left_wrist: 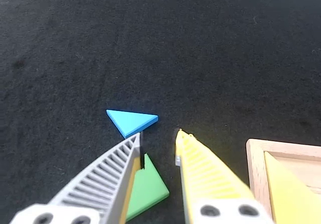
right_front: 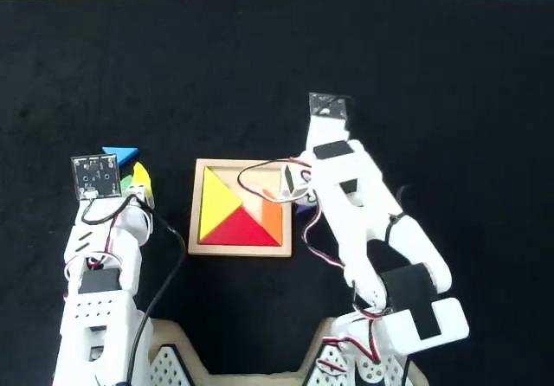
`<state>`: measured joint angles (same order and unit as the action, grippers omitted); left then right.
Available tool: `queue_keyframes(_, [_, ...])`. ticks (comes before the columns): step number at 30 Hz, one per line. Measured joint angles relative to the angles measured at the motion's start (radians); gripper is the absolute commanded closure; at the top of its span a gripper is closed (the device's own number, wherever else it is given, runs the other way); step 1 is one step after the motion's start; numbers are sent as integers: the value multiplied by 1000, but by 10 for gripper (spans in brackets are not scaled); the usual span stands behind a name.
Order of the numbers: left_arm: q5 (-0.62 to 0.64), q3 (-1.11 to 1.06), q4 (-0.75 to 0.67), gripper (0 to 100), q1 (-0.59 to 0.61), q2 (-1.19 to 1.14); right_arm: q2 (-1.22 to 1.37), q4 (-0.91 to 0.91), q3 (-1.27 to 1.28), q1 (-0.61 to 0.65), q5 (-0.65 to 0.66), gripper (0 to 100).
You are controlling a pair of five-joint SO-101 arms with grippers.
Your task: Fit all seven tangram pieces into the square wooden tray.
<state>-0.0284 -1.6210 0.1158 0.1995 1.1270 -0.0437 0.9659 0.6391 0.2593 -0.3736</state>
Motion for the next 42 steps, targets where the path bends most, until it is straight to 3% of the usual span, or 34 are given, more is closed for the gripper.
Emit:
queue_keyframes(13, [0, 0, 0, 877, 0, 0, 2, -2, -83, -5, 0, 783])
queue_keyframes(22, [0, 0, 0, 877, 0, 0, 18, 144, -187, -11, -38, 783])
queue_keyframes(28, [0, 0, 0, 877, 0, 0, 192, 184, -301, -11, -63, 783])
queue_keyframes(35, [0, 0, 0, 877, 0, 0, 434, 370, -549, -11, -114, 783])
queue_keyframes(42, [0, 0, 0, 877, 0, 0, 485, 407, -617, -91, -117, 784])
